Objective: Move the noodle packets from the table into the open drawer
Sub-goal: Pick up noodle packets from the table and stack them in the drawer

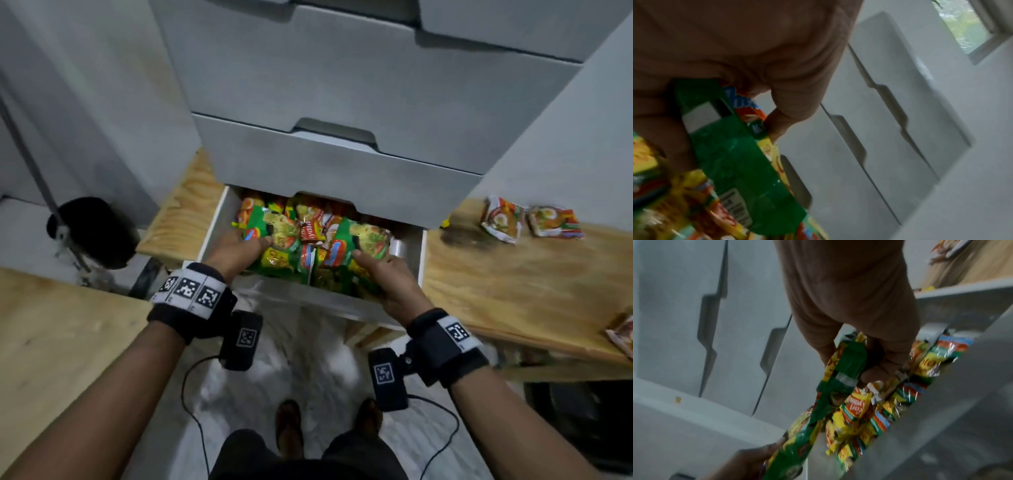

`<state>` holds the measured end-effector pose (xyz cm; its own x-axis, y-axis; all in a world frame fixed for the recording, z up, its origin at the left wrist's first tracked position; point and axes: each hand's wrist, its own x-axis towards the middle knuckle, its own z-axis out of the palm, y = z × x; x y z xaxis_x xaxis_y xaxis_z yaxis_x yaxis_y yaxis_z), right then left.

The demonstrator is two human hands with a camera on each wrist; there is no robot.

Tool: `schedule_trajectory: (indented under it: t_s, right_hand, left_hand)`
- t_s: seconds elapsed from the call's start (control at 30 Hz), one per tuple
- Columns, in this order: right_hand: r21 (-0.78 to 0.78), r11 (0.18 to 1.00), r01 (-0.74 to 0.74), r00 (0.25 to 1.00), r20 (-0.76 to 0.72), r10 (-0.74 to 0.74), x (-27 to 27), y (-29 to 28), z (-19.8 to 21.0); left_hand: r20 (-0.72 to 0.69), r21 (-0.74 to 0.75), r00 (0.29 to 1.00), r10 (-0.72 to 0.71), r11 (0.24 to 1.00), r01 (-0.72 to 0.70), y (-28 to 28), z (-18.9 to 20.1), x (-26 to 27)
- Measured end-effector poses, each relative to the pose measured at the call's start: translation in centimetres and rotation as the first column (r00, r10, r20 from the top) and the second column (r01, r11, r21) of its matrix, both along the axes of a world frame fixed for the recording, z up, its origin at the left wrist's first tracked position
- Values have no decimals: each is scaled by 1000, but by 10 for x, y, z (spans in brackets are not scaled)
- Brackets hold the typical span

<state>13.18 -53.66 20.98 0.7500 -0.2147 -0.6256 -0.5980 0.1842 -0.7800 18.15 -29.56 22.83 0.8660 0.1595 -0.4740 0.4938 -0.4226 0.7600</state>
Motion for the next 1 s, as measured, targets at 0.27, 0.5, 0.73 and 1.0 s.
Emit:
schedule_trajectory:
  t_s: [0.27, 0.5, 0.73, 1.0]
  right_hand:
    - [-69, 978, -198, 959, -219, 178, 42, 67, -23]
    - [-101, 967, -235, 943, -267, 201, 70, 87, -41]
    - [-320, 758, -568, 821, -280, 497, 73, 93, -54]
    - [-486, 462, -742, 662, -419, 622, 72, 92, -58]
  left_hand:
    - [-165, 150, 986, 39, 989, -14, 34, -31, 42]
    - [-219, 283, 969, -119, 942, 180, 32, -56, 63]
    - [-348, 414, 902, -255, 822, 392, 26, -68, 65]
    - [-324, 583, 915, -239, 712, 392, 22, -82, 60]
